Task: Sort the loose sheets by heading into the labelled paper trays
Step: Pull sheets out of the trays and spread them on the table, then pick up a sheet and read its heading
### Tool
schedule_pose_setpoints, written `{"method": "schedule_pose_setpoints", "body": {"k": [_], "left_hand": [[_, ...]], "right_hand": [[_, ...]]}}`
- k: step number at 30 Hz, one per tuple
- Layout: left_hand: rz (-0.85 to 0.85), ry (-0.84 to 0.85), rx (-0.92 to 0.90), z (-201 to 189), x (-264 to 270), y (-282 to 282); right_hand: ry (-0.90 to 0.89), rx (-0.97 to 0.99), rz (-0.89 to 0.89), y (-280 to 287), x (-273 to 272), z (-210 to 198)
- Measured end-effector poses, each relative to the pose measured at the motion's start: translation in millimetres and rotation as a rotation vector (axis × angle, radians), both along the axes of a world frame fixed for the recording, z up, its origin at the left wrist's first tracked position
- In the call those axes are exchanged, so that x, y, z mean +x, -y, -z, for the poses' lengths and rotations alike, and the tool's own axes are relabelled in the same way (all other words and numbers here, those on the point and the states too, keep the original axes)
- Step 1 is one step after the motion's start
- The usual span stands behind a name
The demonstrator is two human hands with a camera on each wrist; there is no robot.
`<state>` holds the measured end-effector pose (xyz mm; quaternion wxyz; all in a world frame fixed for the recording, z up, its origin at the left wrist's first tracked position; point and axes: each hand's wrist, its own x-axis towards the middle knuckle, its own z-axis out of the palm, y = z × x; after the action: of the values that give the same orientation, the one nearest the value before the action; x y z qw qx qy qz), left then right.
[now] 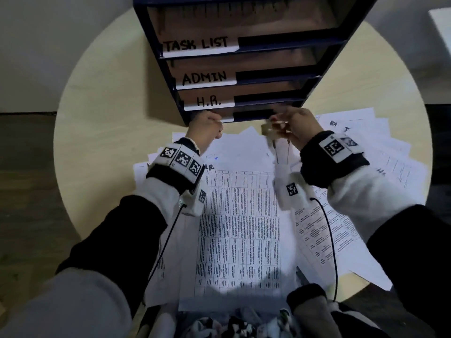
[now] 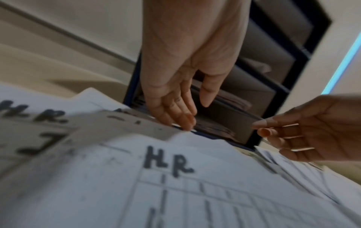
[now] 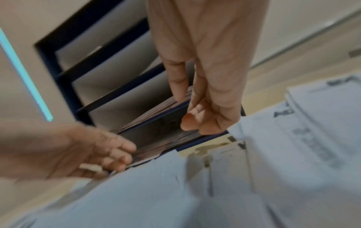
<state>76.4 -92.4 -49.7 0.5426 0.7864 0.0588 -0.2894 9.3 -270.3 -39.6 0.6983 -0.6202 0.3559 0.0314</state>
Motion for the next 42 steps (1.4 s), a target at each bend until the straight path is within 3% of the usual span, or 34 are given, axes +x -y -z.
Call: {"method": "schedule_pose_setpoints", "body": {"k": [5, 10, 13, 17, 20, 31, 35, 42], "left_hand": [[0.276, 0.141, 0.147, -13, -38, 6], [0.772, 0.197, 0.338, -3, -72, 17], [1.031, 0.291, 0.519, 2, -94, 28], [1.198, 0.312, 0.612, 16, -119, 30], [1.208, 0.374, 0.644, 26, -127, 21], [1.061, 0.375, 0.645, 35, -132, 8], [1.017, 0.372, 0.641, 37, -136, 5], [0.91, 0.396, 0.621, 26, -136, 6]], "right_hand": [[-0.049, -0.525, -0.352, -7, -49, 1], [-0.22, -0.922, -0.495, -9, -89, 15], [-0.381, -1.007, -0.536, -2, -103, 18], [-0.533, -0.96, -0.358, 25, -115, 24], [-0.629, -0.889, -0.241, 52, -122, 22], [-0.79, -0.89, -0.127, 88, -117, 21], [-0.606, -0.924, -0.149, 85, -114, 8], [-0.099, -1.07, -0.466, 25, -97, 0]]}}
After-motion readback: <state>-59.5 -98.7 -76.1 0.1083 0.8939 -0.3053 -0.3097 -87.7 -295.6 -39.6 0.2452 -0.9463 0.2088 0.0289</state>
